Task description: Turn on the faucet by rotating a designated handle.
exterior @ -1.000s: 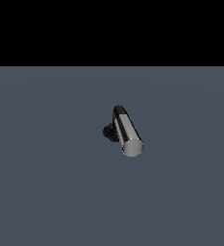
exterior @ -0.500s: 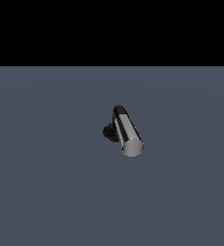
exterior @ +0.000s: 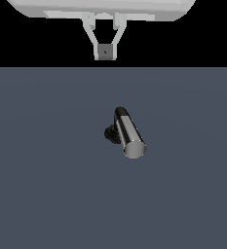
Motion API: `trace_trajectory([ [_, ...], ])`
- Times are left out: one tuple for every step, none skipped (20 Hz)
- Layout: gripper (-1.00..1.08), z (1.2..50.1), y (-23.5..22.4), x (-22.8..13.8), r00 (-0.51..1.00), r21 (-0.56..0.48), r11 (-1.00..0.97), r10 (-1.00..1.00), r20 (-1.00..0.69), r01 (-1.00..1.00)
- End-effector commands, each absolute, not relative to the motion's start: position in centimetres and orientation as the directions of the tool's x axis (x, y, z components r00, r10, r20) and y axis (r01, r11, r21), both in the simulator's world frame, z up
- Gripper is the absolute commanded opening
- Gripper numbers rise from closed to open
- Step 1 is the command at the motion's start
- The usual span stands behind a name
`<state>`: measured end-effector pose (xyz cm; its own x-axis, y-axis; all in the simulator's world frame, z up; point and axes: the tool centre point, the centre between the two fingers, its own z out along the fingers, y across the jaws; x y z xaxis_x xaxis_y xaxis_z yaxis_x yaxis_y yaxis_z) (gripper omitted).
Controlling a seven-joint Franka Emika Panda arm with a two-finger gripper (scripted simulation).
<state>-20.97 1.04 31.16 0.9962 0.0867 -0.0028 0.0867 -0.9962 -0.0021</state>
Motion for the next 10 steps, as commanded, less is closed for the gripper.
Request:
trace_trajectory([
  [-1.00,29.2,0.9,-20.5,0.995,-0.002,-0.995,0.096,-0.002,0.096],
  [-1.00,28.4,0.9,-20.3,0.995,-0.002,-0.995,0.100,-0.002,0.100],
  [-1.00,27.7,0.8,-20.1,0.995,-0.002,-0.995,0.103,-0.002,0.103],
  [-1.00,26.9,0.8,-19.9,0.994,-0.002,-0.994,0.107,-0.002,0.107],
  [-1.00,26.2,0.7,-19.7,0.994,-0.001,-0.994,0.110,-0.002,0.110],
  [-1.00,25.5,0.7,-19.5,0.994,-0.001,-0.994,0.114,-0.002,0.114],
  [-1.00,24.7,0.6,-19.2,0.993,-0.001,-0.993,0.117,-0.001,0.117],
  [-1.00,24.0,0.6,-19.0,0.993,-0.001,-0.993,0.121,-0.001,0.121],
  [-1.00,23.3,0.5,-18.8,0.992,-0.001,-0.992,0.124,-0.001,0.124],
  [-1.00,22.5,0.5,-18.6,0.992,-0.001,-0.992,0.127,-0.001,0.127],
])
